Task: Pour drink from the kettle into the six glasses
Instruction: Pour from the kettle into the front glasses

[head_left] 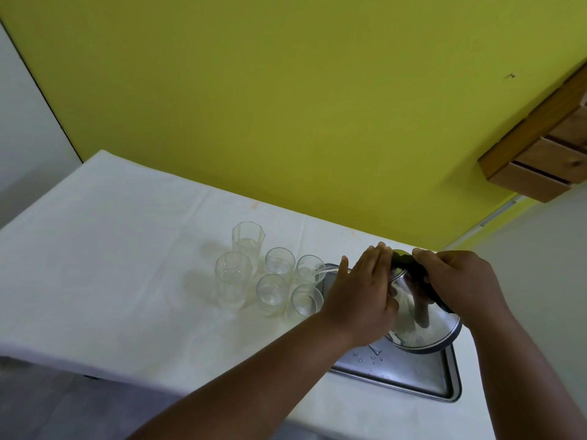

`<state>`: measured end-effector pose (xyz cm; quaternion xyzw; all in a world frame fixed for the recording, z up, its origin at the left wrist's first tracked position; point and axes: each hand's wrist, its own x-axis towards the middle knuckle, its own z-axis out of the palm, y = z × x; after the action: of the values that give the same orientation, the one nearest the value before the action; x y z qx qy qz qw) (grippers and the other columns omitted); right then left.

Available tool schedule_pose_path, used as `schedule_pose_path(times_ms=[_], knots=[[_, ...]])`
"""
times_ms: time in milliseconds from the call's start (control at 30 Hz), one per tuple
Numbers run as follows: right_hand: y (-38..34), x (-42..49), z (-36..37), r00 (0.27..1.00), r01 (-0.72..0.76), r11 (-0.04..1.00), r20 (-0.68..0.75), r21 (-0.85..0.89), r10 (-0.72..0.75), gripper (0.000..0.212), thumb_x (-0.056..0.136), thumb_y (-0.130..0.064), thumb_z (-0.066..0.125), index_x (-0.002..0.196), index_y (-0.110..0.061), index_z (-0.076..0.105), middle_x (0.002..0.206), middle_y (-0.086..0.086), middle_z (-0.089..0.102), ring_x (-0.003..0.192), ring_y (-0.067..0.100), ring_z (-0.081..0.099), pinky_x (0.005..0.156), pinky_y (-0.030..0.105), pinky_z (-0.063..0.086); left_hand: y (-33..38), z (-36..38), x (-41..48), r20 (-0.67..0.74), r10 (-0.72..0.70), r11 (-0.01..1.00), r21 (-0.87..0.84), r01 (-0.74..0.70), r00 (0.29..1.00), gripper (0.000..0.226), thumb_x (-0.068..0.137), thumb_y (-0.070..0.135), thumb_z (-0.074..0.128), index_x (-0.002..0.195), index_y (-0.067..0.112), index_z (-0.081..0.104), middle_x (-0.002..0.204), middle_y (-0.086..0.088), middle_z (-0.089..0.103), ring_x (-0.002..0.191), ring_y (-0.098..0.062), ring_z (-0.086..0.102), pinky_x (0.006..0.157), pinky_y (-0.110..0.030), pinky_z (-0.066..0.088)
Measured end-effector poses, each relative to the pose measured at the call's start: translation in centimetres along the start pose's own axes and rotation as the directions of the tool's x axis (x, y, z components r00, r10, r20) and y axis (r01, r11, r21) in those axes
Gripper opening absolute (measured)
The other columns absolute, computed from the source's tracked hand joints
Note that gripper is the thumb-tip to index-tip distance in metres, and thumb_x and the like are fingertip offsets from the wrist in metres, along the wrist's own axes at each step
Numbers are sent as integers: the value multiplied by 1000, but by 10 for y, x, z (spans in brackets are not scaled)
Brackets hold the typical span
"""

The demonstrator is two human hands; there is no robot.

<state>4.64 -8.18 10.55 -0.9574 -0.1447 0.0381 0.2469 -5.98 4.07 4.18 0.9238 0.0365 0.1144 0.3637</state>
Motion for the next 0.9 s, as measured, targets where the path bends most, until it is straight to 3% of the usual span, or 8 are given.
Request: schedule_pose_path(times_ms=[900], knots=[[8,-1,0,999,-27,997,-27,75,29,56,92,-48,61,57,-6,70,44,1,65,54,29,64,57,35,46,4,-1,1,12,21,999,26,-22,1000,73,91,20,47,153,6,11,163,-9,12,150,-20,10,121,-54,9]])
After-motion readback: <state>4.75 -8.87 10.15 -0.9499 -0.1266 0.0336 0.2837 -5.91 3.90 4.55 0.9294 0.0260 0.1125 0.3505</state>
